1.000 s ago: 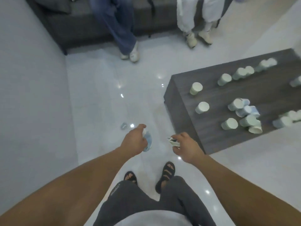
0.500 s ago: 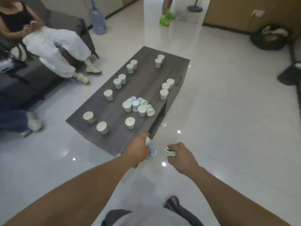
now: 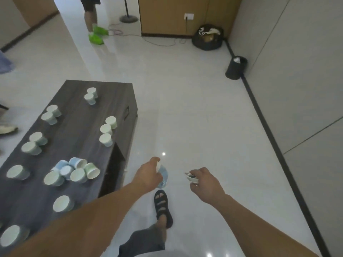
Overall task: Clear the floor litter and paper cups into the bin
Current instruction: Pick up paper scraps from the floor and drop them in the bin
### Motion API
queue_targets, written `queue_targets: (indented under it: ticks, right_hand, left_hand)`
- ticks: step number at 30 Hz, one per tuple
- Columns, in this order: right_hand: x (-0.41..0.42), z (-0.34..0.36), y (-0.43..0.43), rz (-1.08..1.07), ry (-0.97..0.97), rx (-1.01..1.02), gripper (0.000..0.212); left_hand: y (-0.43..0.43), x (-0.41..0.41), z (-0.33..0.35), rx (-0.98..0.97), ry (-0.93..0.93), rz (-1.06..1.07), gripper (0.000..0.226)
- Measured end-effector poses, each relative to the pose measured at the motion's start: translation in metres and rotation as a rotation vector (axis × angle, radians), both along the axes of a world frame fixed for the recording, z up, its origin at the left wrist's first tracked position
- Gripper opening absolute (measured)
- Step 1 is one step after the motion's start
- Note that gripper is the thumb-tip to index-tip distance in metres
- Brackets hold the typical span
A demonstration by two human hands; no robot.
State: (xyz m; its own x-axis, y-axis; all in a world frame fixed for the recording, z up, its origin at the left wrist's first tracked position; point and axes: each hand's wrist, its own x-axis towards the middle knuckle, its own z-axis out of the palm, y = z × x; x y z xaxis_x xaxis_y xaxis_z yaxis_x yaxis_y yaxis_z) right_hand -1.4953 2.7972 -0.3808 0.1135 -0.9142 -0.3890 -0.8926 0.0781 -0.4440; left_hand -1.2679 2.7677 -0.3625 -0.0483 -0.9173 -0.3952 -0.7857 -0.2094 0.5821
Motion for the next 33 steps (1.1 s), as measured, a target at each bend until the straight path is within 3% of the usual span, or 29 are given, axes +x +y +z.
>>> queue_targets:
  ticks: [11, 18, 26, 33]
  right_hand:
    - [-0.115, 0.010, -0.197, -0.223, -0.005, -0.025, 0.044]
    - [-0.224, 0.002, -0.310, -0.295, -0.019, -0.020, 0.049]
    - [-0.359, 0.024, -0.453, -0.253, -0.010, -0.075, 0.048]
    - [-0.435, 0.021, -0.567, -0.239, 0.020, -0.052, 0.046]
  left_hand:
    - [-0.242, -0.116, 0.003, 0.011, 0.004, -0.175, 0.062]
    - [-0.373, -0.247, 0.007, -0.037, -0.013, -0.318, 0.060]
    - [-0.502, -0.385, 0.024, -0.055, 0.013, -0.267, 0.059]
    - [-0.609, -0.458, 0.008, 0.001, 0.032, -0.256, 0.056]
